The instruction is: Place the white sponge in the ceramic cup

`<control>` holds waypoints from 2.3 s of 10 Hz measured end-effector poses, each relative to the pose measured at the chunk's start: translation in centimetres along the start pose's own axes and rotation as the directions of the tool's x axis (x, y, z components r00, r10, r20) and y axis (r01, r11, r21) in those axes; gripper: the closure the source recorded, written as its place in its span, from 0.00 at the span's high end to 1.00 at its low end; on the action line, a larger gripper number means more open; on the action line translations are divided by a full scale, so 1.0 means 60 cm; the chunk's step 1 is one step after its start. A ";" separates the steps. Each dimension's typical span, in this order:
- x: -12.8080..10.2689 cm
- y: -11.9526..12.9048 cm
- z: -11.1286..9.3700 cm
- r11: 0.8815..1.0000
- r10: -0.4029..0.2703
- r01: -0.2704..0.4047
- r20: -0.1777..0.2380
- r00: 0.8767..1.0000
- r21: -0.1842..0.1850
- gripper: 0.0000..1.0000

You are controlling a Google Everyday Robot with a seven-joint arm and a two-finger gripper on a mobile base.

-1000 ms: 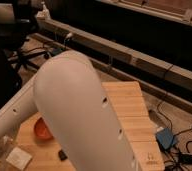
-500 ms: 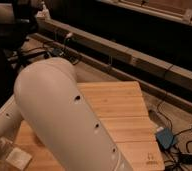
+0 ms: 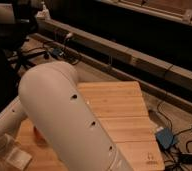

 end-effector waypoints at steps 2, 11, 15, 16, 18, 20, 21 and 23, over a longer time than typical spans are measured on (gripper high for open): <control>0.003 -0.003 0.010 1.000 -0.010 0.010 -0.010 1.000 -0.008 0.65; 0.006 0.011 0.044 0.999 -0.032 0.033 -0.040 0.999 0.040 0.65; -0.009 0.005 0.044 0.997 -0.001 0.002 -0.021 1.000 0.079 0.65; -0.009 0.009 0.047 0.997 0.001 0.001 -0.025 1.000 0.078 0.65; -0.010 0.016 0.055 0.997 0.010 -0.007 -0.035 0.999 0.072 0.65; -0.012 0.014 0.060 0.997 0.023 -0.020 -0.040 0.999 0.072 0.65; -0.014 0.012 0.061 0.997 0.031 -0.028 -0.041 0.999 0.072 0.65; -0.016 0.003 0.061 0.996 0.051 -0.048 -0.043 0.998 0.070 0.65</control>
